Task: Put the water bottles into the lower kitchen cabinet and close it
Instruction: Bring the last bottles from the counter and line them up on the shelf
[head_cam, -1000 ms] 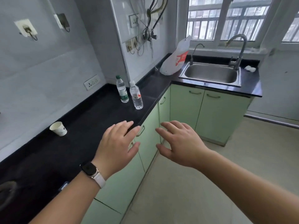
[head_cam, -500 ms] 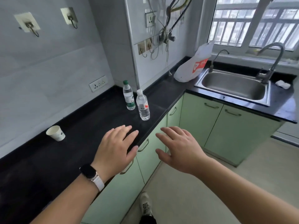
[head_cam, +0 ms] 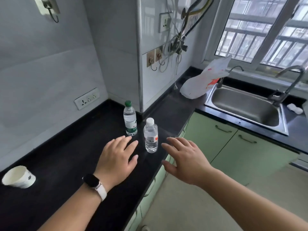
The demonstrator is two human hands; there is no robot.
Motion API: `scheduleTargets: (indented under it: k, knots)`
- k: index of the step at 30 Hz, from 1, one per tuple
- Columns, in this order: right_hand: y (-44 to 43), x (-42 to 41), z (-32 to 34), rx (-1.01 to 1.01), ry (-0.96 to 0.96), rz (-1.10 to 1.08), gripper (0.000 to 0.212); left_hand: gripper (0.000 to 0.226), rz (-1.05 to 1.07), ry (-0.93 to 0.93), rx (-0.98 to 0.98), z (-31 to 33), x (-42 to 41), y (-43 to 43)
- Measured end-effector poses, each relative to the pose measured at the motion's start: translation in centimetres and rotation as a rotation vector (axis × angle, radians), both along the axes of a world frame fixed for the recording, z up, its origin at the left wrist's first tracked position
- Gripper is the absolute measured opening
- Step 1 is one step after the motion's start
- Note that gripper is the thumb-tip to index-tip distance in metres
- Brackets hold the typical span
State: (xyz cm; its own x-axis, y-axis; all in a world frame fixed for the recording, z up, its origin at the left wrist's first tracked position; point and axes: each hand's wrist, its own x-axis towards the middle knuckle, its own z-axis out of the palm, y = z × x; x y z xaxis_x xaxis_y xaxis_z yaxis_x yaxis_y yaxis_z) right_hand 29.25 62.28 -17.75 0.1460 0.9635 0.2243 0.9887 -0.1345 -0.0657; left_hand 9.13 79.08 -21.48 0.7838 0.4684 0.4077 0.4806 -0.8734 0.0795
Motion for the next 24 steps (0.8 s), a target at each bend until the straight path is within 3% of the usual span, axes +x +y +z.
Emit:
scheduleTargets:
  k: [8, 15, 20, 24]
  knots:
    - [6.1, 0.9, -2.9, -0.093, 0.174, -0.155, 0.06, 0.053, 0.104, -0.06, -0.256, -3.0, 2.1, 6.3]
    - [10.5, 3.0, -4.6, -0.115, 0.463, -0.286, 0.062, 0.044, 0.307, -0.263, -0.69, -5.0, 5.5, 9.7]
    - [13.2, 5.2, -6.8, -0.168, 0.644, -0.313, 0.083, 0.066, 0.52, -0.411, -0.969, -5.6, 8.7, 12.6]
    - [14.9, 7.1, -8.1, -0.229, 0.805, -0.254, 0.103, 0.082, 0.609, -0.495, -1.064, -6.2, 11.5, 14.3]
